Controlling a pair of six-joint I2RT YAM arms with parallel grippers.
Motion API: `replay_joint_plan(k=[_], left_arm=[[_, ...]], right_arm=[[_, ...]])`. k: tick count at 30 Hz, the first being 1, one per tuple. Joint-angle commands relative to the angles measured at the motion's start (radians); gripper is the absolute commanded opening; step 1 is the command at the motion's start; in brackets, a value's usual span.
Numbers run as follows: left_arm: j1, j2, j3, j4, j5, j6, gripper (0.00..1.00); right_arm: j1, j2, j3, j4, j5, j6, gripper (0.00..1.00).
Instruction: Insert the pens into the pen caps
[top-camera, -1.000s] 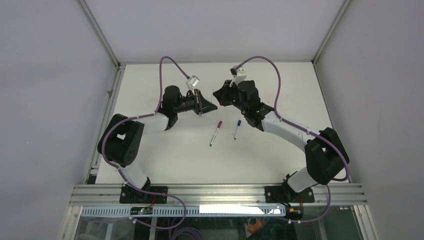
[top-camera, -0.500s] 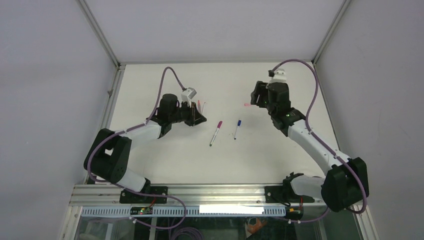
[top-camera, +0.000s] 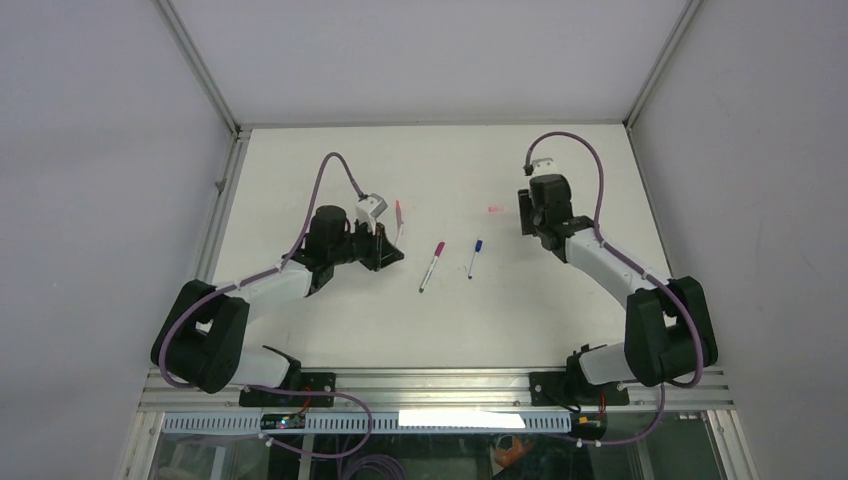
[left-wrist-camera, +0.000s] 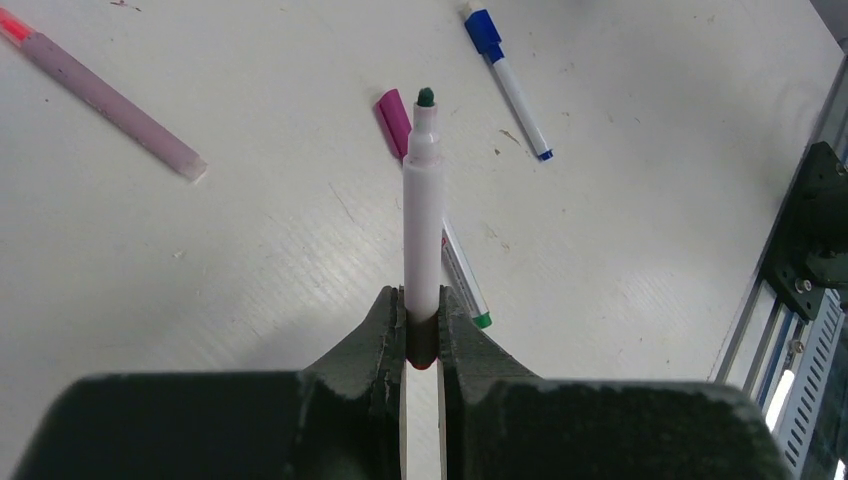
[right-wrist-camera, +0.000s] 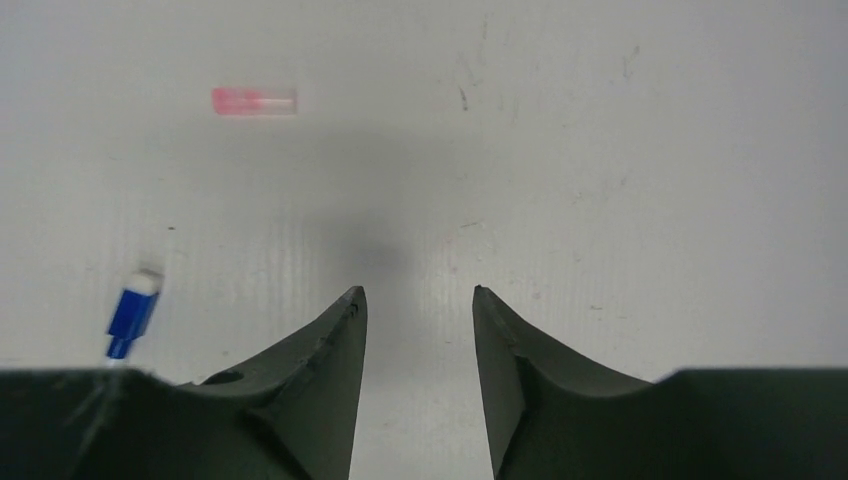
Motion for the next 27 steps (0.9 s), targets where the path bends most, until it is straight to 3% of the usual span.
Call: replay_joint_plan(k=[1,5,11,27], left_arm=[[-0.006,-0.039,-0.034,0.102,0.04,0.009,0.0],[-0.006,-0.005,-0.034,0.159,0.096,-0.014,0.0],[-0.006,-0.021,-0.058,0.189,0.135,-0.011,0.0],[-0.006,0.008,-0.049,0.218,0.188,-0.009,0.0]], right_arm=[[-0.073,0.027,-0.059,0.111,0.074,-0.127,0.46],[-0.176,0.045,-0.065,0.072,0.046,-0.044,0.57],[-0.285,0.05,-0.052,-0.049,0.098,0.077,0.61],[-0.298,0.12,-0.077,-0.1,0.099,0.123,0.61]])
